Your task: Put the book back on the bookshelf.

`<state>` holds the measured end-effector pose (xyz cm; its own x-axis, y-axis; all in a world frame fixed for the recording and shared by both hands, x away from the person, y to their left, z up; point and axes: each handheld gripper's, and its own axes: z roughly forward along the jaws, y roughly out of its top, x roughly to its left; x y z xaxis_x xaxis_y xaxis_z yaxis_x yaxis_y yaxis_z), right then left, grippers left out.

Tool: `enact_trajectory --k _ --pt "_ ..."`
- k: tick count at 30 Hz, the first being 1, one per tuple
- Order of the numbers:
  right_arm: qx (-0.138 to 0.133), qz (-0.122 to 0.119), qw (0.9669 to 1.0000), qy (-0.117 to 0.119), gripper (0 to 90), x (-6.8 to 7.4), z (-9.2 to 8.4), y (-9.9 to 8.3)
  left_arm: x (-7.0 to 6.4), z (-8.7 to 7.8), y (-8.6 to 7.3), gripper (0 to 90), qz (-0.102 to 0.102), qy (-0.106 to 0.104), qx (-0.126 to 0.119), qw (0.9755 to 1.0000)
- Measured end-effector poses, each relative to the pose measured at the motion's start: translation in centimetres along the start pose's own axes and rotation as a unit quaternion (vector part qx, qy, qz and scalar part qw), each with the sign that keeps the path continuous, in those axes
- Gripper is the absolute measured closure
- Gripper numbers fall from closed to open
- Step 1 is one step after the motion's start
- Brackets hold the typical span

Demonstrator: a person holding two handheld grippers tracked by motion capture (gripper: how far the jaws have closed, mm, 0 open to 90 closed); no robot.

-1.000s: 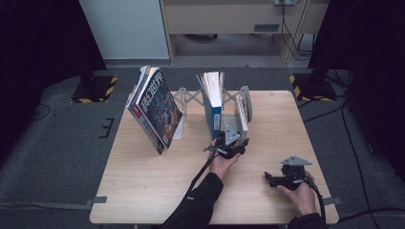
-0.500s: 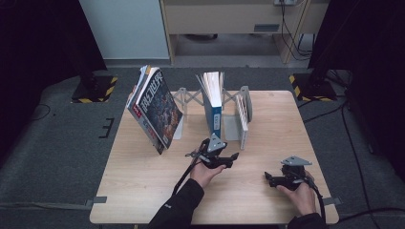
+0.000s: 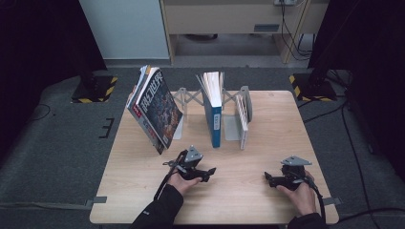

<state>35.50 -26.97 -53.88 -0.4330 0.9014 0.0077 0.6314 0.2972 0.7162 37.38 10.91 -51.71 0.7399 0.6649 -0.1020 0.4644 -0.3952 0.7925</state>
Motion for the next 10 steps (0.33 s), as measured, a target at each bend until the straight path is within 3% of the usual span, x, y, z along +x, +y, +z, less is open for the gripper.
enact_trajectory --k 10 --pt "0.0 -0.002 1.0 0.0 6.3 0.0 0.0 0.0 1.5 -2.4 -2.5 18.9 0.013 0.011 0.023 0.9996"
